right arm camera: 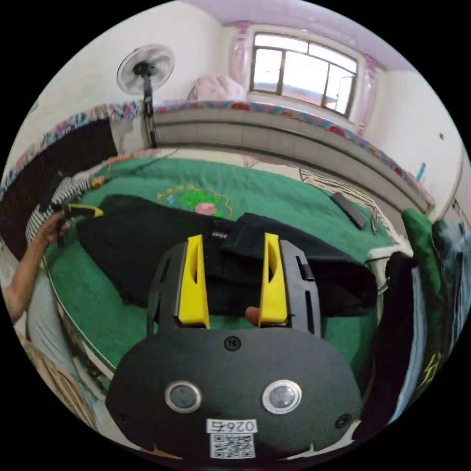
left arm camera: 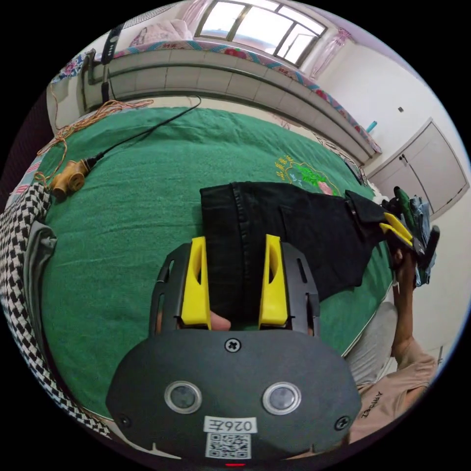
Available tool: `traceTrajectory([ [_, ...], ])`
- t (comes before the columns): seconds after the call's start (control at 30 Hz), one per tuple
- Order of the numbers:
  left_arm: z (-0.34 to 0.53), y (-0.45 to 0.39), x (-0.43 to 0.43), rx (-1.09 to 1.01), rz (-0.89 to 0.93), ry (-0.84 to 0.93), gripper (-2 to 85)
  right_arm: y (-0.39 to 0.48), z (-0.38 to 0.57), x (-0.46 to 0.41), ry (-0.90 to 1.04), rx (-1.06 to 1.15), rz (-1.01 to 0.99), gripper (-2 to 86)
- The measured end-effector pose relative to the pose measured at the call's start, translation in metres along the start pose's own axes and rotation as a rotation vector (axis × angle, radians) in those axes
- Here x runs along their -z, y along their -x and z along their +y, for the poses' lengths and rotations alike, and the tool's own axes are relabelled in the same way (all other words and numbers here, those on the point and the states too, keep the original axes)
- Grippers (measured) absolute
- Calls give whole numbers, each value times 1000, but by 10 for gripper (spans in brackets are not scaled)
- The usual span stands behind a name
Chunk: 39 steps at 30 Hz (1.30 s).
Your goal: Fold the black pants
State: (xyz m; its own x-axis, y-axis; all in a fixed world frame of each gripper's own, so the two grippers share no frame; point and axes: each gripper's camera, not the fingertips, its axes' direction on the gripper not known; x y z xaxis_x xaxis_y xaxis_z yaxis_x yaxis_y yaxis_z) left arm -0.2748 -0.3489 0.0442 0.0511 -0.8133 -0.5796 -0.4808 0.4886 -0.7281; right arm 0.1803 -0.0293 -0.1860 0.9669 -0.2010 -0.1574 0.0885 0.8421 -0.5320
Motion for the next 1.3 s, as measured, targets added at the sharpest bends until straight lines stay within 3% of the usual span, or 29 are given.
traceTrajectory([
  [0.1,0,-8,-2,-40,-14,1,132,29,4,-60,185,184,160,196],
  [0.23,2,-12,1,-66,24,-33,84,3,11,-71,194,61,-47,65],
  [0.33,4,-11,17,-79,75,-83,63,-33,21,-55,115,-139,-118,9],
  [0.4,6,-4,36,-74,123,-127,59,-58,35,-15,-84,-275,-213,1],
  [0.53,7,28,95,-45,-5,-226,58,-103,62,47,-339,-398,-268,-1],
  [0.63,5,58,117,-31,-100,-205,69,-152,89,72,-374,-483,-88,3],
  [0.67,5,69,115,-30,-130,-182,82,-169,100,68,-316,-511,58,6],
  [0.77,15,98,112,101,-173,-150,119,-207,130,19,66,-576,423,21],
  [0.8,20,101,115,121,-165,-173,125,-212,145,4,156,-565,470,39],
  [0.9,38,99,129,117,-87,-285,143,-209,179,-2,92,-562,471,72],
  [1.13,8,43,97,-122,-216,-122,176,-205,185,-44,0,-472,46,96],
  [1.23,-8,44,61,-72,-180,21,183,-209,179,-88,30,-509,-106,108],
  [1.3,-9,45,38,-37,-225,100,169,-209,179,-136,153,-528,-157,114],
])
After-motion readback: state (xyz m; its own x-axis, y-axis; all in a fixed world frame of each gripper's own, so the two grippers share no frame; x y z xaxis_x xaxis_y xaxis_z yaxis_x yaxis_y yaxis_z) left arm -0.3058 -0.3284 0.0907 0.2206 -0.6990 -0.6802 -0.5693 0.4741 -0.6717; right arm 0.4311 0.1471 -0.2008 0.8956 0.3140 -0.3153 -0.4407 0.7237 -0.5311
